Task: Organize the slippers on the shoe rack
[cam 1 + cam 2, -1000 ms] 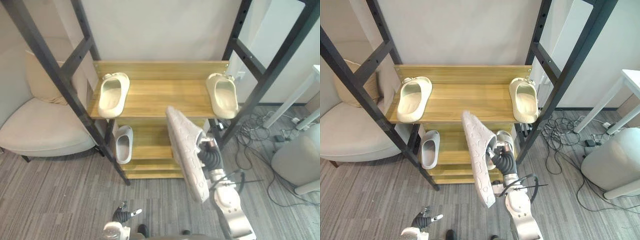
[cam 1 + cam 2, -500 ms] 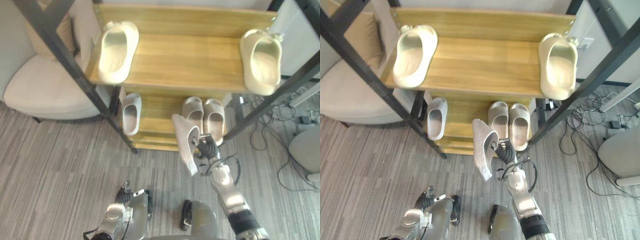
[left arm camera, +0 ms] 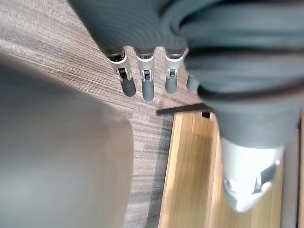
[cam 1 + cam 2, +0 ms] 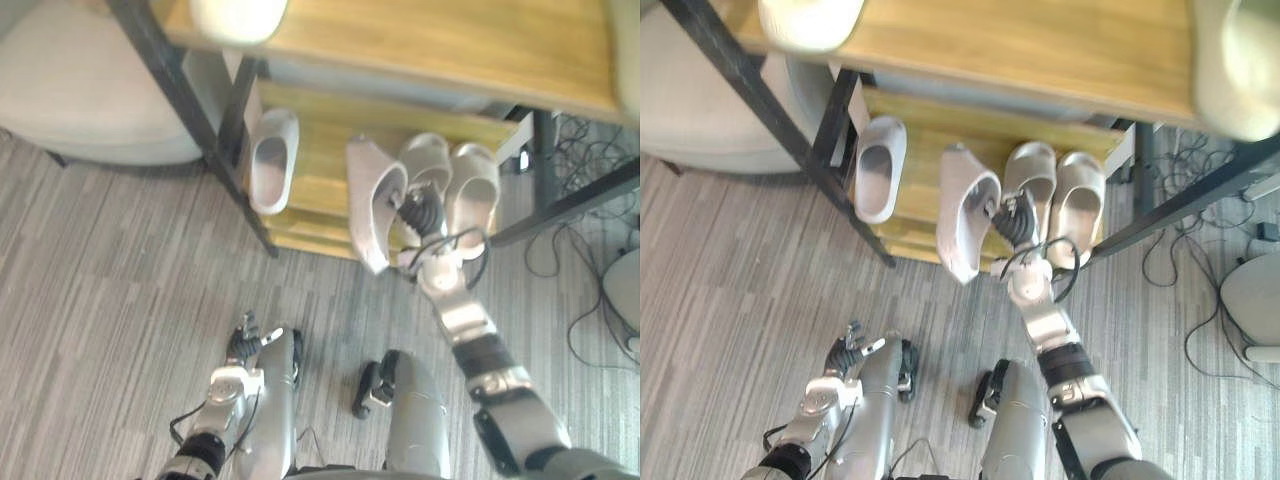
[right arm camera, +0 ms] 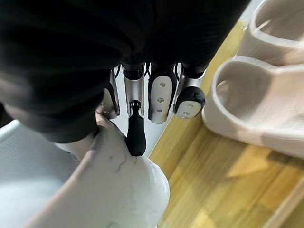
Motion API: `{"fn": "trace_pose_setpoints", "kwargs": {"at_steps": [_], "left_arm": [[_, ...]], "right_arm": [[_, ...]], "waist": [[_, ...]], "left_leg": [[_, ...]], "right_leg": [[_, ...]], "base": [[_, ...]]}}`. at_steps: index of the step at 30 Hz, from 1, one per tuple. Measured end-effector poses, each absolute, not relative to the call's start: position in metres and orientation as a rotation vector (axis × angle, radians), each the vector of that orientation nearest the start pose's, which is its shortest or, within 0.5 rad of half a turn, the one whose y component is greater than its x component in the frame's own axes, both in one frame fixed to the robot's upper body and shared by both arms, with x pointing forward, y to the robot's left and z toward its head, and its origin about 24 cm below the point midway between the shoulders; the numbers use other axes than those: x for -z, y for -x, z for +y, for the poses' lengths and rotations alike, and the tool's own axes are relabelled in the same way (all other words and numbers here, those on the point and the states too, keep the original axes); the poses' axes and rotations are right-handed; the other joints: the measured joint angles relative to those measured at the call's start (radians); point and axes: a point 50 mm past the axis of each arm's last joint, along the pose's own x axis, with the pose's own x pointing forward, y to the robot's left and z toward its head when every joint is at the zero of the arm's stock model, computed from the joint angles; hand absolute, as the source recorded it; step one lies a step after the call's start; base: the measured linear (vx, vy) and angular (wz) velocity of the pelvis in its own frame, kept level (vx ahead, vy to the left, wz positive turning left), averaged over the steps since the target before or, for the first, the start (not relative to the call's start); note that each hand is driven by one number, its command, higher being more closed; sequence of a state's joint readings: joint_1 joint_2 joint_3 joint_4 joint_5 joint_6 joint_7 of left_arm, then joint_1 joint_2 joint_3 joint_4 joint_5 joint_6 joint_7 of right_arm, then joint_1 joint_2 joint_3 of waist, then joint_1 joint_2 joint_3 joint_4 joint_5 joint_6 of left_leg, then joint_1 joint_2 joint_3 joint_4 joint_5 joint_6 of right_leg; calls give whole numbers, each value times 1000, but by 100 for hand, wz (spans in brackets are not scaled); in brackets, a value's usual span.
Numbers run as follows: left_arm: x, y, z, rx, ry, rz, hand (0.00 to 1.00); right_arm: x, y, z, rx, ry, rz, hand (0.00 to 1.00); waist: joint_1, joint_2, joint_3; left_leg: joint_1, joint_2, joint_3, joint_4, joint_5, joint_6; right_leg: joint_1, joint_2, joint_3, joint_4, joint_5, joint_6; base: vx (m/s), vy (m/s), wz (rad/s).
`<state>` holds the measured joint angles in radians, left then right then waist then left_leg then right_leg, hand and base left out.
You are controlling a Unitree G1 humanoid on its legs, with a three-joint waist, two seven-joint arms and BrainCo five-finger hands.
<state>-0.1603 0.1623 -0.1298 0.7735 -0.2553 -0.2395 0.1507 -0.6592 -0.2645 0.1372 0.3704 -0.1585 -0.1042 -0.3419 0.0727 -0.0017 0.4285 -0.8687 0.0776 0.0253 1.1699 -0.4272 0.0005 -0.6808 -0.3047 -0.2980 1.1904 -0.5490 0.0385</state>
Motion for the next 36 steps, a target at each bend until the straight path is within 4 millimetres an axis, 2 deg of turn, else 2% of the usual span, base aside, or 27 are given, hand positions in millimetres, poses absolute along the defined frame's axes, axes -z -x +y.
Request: {"fn": "trace_pose_setpoints", "kwargs": {"at_steps": [7, 10, 12, 18, 25, 28, 34, 36], "left_arm": [[45, -260, 176, -164, 68, 277, 0], [42, -262, 174, -160, 75, 264, 0], [40, -264, 172, -169, 81, 255, 0], [37, -267, 168, -167, 95, 231, 0], [28, -274, 163, -157, 114, 196, 0], [26, -276, 162, -154, 118, 189, 0], [26, -277, 160, -151, 123, 186, 0], [24, -278, 158, -150, 140, 181, 0]], "right_arm": [[-207, -365, -161, 247, 488, -555, 100], [-220, -372, -161, 266, 496, -570, 100], [-230, -379, -169, 300, 532, -564, 100], [-243, -391, -190, 369, 631, -518, 100], [-251, -402, -203, 414, 746, -453, 100], [-262, -406, -199, 416, 773, -454, 100], [-262, -408, -197, 437, 842, -456, 100], [-269, -408, -198, 465, 885, -480, 100]], "waist": [[42, 0, 13], [47, 0, 13], [49, 1, 13], [65, 1, 13], [75, 7, 15], [78, 7, 15], [86, 8, 15], [87, 11, 13]], "left_leg": [[-130, -7, -8, 31, 19, -1], [-149, -15, -9, 33, 25, 0], [-161, -21, -9, 42, 27, 0], [-185, -29, -9, 55, 27, 0], [-238, -36, -21, 72, 33, -1], [-250, -37, -17, 72, 34, -1], [-255, -43, -15, 71, 35, -2], [-273, -55, -22, 66, 41, -4]], "right_leg": [[-103, -43, -30, 60, -11, -16], [-120, -54, -36, 69, -15, -16], [-124, -67, -45, 82, -26, -11], [-138, -86, -54, 106, -42, -12], [-174, -98, -71, 125, -46, -13], [-190, -102, -68, 131, -47, -13], [-194, -113, -73, 134, -50, -20], [-203, -122, -82, 135, -52, -21]], "base": [[-22, 25, 18], [31, 2, 12], [40, -1, 15], [16, -6, 11], [10, 4, 5], [10, 2, 2], [5, 4, 3], [6, 11, 16]]}}
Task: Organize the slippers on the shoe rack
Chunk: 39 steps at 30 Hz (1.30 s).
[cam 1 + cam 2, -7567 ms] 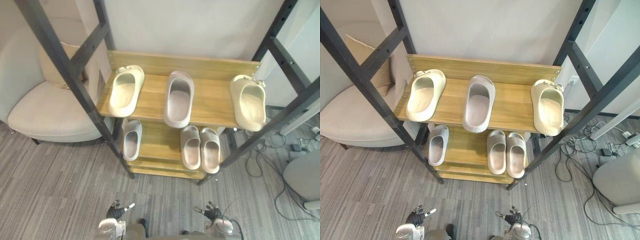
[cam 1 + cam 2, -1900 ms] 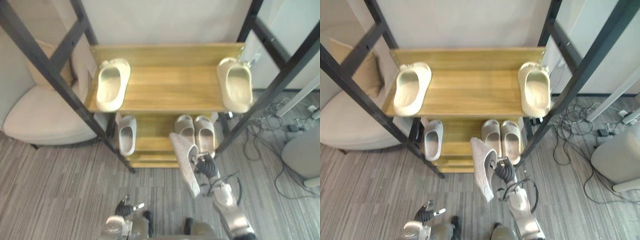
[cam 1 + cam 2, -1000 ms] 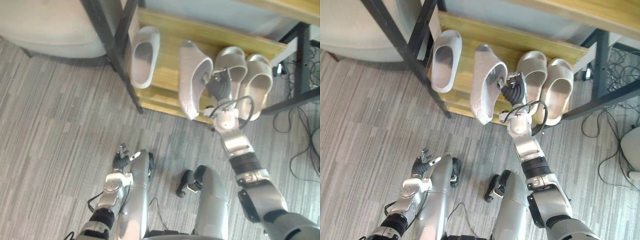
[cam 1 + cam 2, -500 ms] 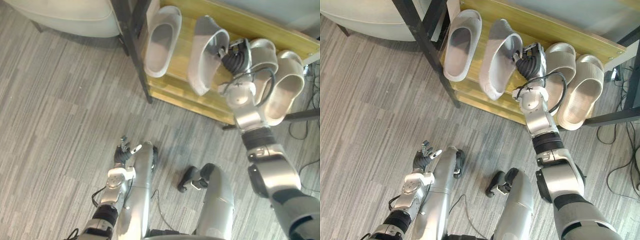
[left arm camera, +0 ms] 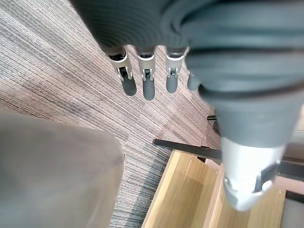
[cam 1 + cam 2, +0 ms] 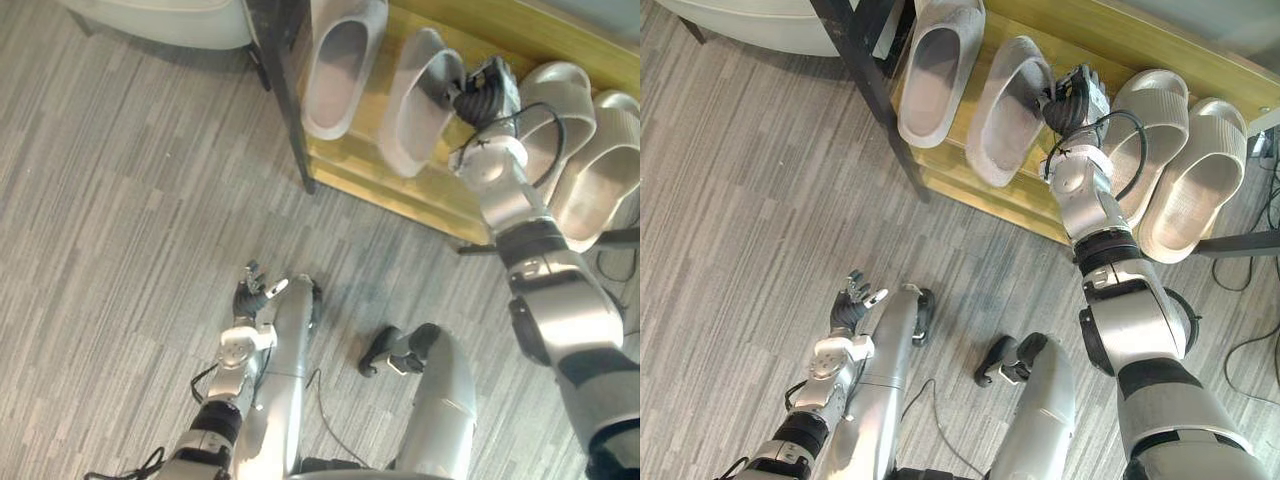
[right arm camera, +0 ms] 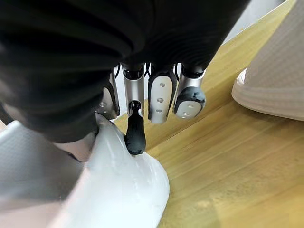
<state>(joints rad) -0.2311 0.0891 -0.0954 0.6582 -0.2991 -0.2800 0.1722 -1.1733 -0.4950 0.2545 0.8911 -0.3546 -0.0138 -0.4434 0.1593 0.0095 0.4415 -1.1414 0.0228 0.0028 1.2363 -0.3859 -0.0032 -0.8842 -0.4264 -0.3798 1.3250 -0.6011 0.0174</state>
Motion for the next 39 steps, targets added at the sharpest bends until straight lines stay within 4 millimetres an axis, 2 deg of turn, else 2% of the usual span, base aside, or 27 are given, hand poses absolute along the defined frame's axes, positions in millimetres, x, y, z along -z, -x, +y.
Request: {"fn": "trace_pose_setpoints", "kwargs": {"at_steps": [9, 10, 14, 19, 26, 39], "left_arm": [[23, -280, 152, -149, 169, 178, 0], [22, -280, 152, -148, 172, 176, 0], [20, -283, 146, -149, 185, 171, 0], [20, -283, 146, -159, 185, 173, 0], [20, -283, 147, -161, 185, 174, 0], [22, -282, 151, -189, 194, 184, 0]], "right_arm": [[-280, -408, -199, 541, 993, -502, 100], [-280, -408, -200, 558, 1014, -504, 0], [-280, -407, -209, 615, 1028, -477, 0], [-282, -406, -209, 633, 1025, -485, 0], [-294, -405, -205, 646, 1007, -526, 0], [-304, -401, -196, 638, 973, -597, 0]], "waist": [[6, 2, 1], [5, 2, 1], [9, 5, 1], [10, 5, 1], [9, 5, 1], [8, 5, 1]], "left_leg": [[-14, -23, -5, -10, 9, -2], [-18, -27, -10, -12, 11, -5], [-31, -43, -20, -14, 19, -6], [-31, -48, -18, -14, 19, -6], [-31, -46, -18, -8, 20, -5], [-23, -24, -10, -2, 19, -5]], "right_leg": [[-8, -18, -8, 1, -6, 6], [-8, -21, -14, 2, -7, 6], [-8, -36, -29, 8, -12, 9], [-8, -43, -29, 13, -16, 9], [-8, -41, -27, 17, -16, 9], [-10, -25, -17, 21, -15, 8]], "base": [[23, 3, 8], [25, -7, 16], [31, -10, 15], [19, -5, 3], [9, -3, 0], [8, -5, -3]]}}
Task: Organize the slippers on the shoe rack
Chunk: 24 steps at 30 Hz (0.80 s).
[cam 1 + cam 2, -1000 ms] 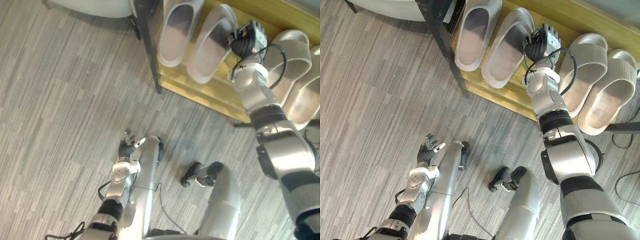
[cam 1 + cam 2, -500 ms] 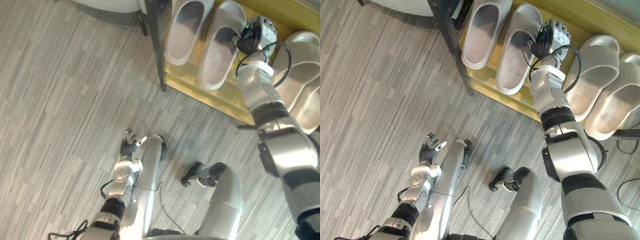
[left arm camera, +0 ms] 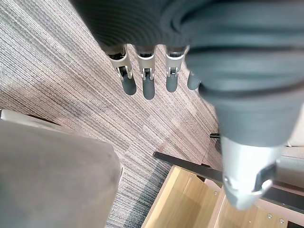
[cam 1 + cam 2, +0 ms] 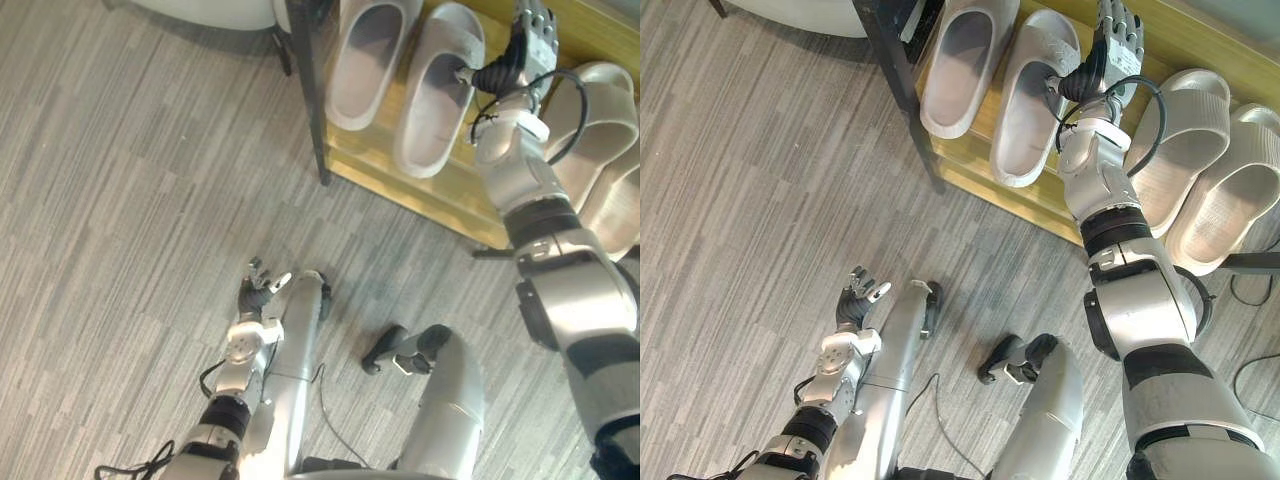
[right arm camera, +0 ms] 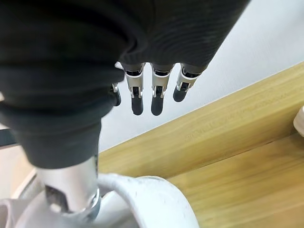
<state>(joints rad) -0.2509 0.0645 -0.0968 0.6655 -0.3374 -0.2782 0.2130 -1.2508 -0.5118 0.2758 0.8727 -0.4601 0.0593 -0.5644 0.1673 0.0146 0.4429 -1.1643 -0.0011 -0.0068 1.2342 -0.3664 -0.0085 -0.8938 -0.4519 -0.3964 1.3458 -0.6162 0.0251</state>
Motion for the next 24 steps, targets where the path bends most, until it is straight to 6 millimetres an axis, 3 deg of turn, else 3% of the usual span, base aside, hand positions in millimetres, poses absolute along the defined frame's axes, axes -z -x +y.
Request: {"fn": "trace_pose_setpoints", "kwargs": {"at_steps": [6, 12, 19, 24], "left_arm": [[25, -281, 154, -198, 187, 195, 0], [25, -281, 158, -210, 191, 199, 0], [27, -279, 164, -236, 178, 206, 0], [27, -278, 169, -253, 178, 208, 0]], "right_arm": [[-305, -400, -192, 628, 961, -614, 0], [-305, -388, -173, 585, 865, -723, 0], [-283, -367, -168, 584, 622, -764, 0], [-266, -363, -168, 567, 329, -714, 0]], "waist": [[-4, 0, 0], [-9, 0, 0], [-16, -4, 2], [-22, -11, 6]], "left_leg": [[14, 12, 14, -4, 0, 0], [17, 30, 20, -6, 0, 0], [30, 48, 31, -13, 0, 0], [41, 59, 35, -27, 2, -3]], "right_leg": [[0, 7, 15, -1, 0, 0], [-1, 19, 17, -8, 3, -6], [0, 34, 26, -15, 9, -14], [2, 47, 30, -29, 16, -18]], "base": [[23, -16, -5], [16, -7, -5], [7, -2, -6], [7, -1, -6]]}}
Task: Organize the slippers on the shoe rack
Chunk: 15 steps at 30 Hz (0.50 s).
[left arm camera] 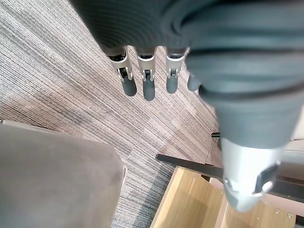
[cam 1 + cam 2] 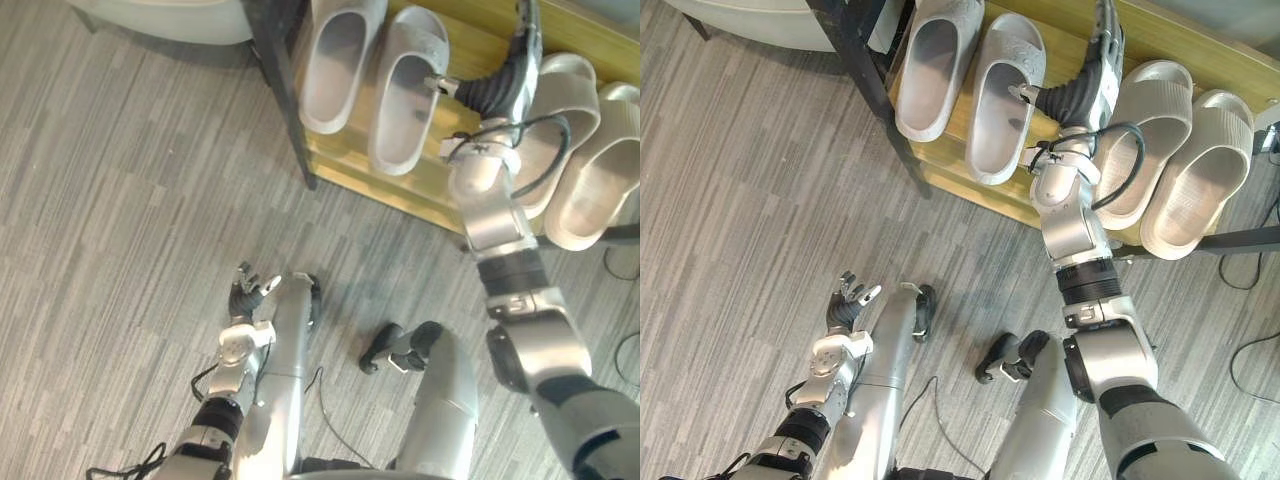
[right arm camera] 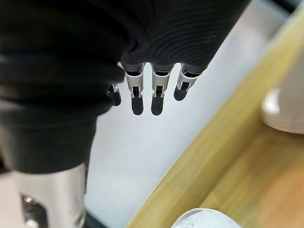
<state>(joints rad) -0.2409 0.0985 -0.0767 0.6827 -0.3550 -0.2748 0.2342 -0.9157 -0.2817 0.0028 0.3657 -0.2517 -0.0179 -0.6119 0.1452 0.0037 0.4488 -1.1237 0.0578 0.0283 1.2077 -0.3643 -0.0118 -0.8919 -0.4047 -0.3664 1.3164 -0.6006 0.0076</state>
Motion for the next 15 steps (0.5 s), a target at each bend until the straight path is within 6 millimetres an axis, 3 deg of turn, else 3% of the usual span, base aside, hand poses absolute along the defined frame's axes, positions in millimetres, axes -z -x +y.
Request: {"fn": "trace_pose_setpoints", "kwargs": {"at_steps": [2, 8, 15], "left_arm": [[27, -278, 172, -269, 184, 206, 0], [27, -278, 174, -280, 192, 208, 0], [29, -277, 175, -305, 214, 219, 0]], "right_arm": [[-253, -364, -162, 541, 217, -668, 0], [-213, -364, -150, 488, -51, -513, 0], [-183, -367, -142, 422, -155, -395, 0]], "waist": [[-4, -13, 7], [-9, -14, 8], [-9, -16, 9]], "left_leg": [[11, 2, 1, -8, 1, -2], [11, 2, -6, -17, 4, -7], [16, 1, -8, -17, 4, -8]], "right_leg": [[8, 3, 0, -5, 0, 0], [14, 6, -9, -14, 0, 0], [20, 6, -11, -15, 0, 0]], "base": [[7, -6, -2], [7, -6, 1], [0, 0, 0]]}}
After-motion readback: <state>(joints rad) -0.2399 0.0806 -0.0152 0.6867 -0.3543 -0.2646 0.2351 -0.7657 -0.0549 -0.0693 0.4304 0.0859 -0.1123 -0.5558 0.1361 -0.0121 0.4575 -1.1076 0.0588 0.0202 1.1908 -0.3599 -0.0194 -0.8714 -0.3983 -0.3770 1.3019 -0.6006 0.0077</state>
